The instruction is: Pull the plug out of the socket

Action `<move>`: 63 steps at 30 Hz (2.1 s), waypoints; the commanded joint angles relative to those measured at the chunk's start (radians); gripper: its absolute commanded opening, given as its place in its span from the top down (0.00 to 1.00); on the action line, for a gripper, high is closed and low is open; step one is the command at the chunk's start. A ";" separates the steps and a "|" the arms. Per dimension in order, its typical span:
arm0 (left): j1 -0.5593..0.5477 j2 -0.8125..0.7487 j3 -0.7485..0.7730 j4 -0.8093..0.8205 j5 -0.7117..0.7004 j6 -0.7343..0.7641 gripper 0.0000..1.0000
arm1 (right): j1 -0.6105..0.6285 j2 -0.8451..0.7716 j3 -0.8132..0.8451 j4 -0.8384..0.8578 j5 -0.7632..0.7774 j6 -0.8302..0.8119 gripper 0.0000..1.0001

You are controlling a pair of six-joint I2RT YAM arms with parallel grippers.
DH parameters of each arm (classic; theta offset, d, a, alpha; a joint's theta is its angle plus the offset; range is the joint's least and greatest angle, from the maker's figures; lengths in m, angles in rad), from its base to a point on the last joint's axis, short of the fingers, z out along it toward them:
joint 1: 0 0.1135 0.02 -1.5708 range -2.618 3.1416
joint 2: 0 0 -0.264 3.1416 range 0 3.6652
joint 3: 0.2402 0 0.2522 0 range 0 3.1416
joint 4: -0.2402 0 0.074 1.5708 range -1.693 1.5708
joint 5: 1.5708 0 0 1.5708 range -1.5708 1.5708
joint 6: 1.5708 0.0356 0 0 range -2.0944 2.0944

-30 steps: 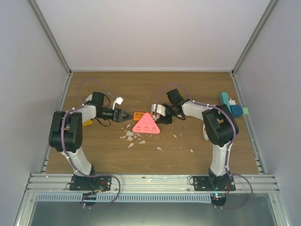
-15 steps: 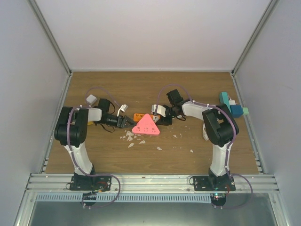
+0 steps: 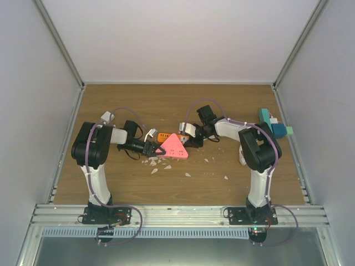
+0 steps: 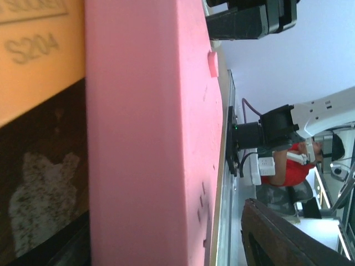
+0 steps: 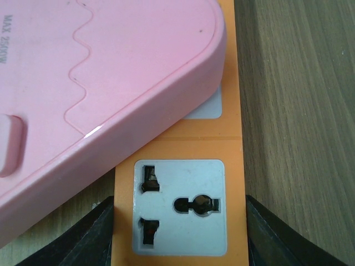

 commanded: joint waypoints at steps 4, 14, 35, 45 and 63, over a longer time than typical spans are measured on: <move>-0.018 0.032 0.011 0.054 0.044 -0.012 0.44 | -0.003 0.036 -0.025 -0.074 -0.007 0.004 0.87; -0.019 0.019 -0.012 0.094 0.044 0.017 0.70 | -0.005 0.047 -0.022 -0.080 -0.010 0.004 0.89; -0.060 -0.172 -0.085 0.217 -0.078 -0.017 0.97 | -0.020 0.097 0.029 -0.090 0.031 0.079 0.98; -0.028 -0.122 -0.082 0.240 0.098 -0.097 1.00 | -0.026 0.099 0.021 -0.057 0.078 0.098 0.98; -0.026 -0.050 -0.075 0.266 0.261 -0.183 1.00 | -0.030 0.109 0.033 -0.030 0.131 0.139 0.98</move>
